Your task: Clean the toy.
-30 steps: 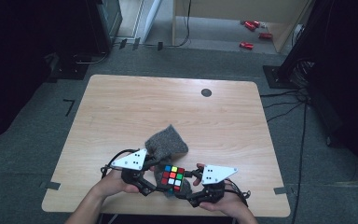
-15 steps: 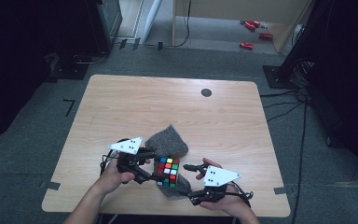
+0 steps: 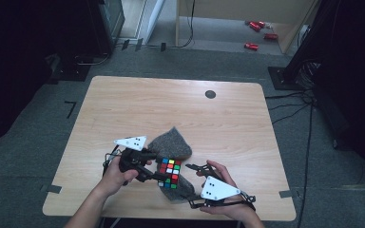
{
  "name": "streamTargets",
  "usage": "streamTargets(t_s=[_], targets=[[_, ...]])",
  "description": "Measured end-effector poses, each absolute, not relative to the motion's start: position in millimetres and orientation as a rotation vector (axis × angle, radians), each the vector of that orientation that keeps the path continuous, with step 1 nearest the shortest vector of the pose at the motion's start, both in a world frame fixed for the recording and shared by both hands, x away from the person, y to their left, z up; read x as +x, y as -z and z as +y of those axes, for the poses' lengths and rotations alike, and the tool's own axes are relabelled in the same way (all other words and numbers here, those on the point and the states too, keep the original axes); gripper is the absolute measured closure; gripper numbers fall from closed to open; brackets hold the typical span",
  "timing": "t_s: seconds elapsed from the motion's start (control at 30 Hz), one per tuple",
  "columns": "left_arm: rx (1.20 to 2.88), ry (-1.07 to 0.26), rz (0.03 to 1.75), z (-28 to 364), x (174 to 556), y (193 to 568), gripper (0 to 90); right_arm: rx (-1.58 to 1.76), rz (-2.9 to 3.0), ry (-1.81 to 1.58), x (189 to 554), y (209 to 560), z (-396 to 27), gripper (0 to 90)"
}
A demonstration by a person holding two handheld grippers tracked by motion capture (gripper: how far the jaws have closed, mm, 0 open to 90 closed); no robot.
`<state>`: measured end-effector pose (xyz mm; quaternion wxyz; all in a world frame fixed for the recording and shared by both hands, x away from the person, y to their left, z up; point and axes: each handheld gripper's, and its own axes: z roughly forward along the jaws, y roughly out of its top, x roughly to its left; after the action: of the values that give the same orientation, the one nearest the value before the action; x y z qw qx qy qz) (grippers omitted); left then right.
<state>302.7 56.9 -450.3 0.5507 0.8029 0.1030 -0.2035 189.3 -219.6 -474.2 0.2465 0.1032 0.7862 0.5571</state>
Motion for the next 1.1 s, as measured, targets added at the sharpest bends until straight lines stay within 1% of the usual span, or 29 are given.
streamTargets(t_s=[0.2, 0.5, 0.6, 0.8, 0.97, 1.03, 1.07, 1.1], targets=[[1.931, 0.552, 0.257, 53, 306, 451, 34.4, 0.199, 2.108, -1.467, 188, 478, -214, 18.7], [1.942, 0.646, 0.335, 47, 311, 455, 34.4, 0.136, 2.063, -1.421, 187, 482, -208, 18.8], [1.938, 0.687, 0.337, 42, 311, 456, 34.4, 0.128, 2.061, -1.419, 186, 482, -207, 19.6], [1.946, 0.75, 0.369, 33, 310, 458, 34.3, 0.1, 2.067, -1.411, 185, 482, -204, 24.1], [1.887, 0.726, 0.391, 36, 307, 460, 33.9, 0.07, 2.069, -1.4, 182, 479, -205, 31.4], [1.878, 0.722, 0.379, 37, 307, 460, 33.5, 0.096, 2.082, -1.435, 183, 477, -208, 32.4], [1.885, 0.707, 0.371, 36, 306, 459, 31.2, 0.118, 2.091, -1.46, 184, 476, -210, 32.8], [1.89, 0.697, 0.369, 36, 305, 458, 31.2, 0.118, 2.091, -1.46, 184, 476, -210, 32.8]])
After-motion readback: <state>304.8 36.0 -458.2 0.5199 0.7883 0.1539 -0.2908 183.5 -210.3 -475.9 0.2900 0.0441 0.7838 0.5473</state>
